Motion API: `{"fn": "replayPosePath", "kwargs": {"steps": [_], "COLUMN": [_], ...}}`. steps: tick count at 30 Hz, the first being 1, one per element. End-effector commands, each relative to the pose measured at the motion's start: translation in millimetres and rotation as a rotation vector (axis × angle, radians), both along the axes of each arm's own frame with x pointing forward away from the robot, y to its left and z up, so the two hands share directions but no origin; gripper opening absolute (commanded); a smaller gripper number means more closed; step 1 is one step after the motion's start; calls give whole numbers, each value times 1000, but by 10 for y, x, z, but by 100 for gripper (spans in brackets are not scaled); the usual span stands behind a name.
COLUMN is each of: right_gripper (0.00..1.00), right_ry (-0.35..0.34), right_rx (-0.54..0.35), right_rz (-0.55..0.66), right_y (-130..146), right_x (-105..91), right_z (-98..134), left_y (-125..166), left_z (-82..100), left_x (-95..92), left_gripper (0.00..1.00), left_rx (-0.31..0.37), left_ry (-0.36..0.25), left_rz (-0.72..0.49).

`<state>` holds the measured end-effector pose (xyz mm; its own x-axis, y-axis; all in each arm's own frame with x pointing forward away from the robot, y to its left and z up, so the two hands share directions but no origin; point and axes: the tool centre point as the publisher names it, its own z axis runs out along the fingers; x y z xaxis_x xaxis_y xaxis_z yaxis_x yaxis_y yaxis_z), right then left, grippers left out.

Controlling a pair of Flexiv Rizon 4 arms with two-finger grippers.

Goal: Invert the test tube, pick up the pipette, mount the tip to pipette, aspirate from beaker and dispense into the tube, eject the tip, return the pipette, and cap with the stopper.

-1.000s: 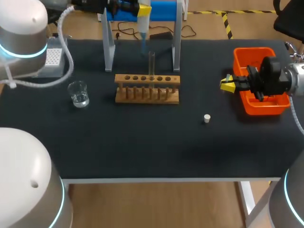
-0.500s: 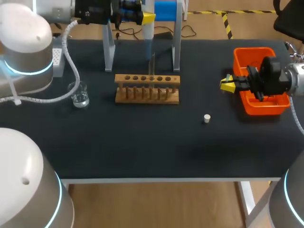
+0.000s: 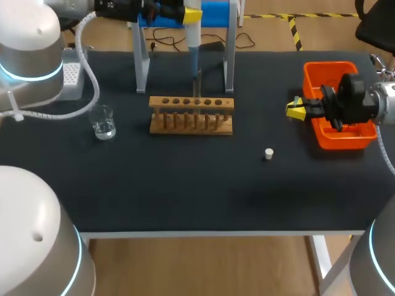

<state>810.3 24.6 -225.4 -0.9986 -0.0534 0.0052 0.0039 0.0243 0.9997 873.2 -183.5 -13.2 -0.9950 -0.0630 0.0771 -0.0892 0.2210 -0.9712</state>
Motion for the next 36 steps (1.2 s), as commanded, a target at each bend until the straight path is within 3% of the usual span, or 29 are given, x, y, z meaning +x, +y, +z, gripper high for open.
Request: {"fn": "replayPosePath", "kwargs": {"steps": [1, 36], "right_gripper": [0, 0], "right_ry": [0, 0], "right_rx": [0, 0], "right_rz": [-1, -1], "right_y": [-3, -3], "right_x": [-6, -6], "right_z": [-2, -2], "left_y": [-44, -50], "left_z": [15, 13], "left_x": [102, 104], "left_gripper": [0, 0], "left_rx": [11, -2], "left_ry": [27, 32], "left_rz": [-26, -18]}}
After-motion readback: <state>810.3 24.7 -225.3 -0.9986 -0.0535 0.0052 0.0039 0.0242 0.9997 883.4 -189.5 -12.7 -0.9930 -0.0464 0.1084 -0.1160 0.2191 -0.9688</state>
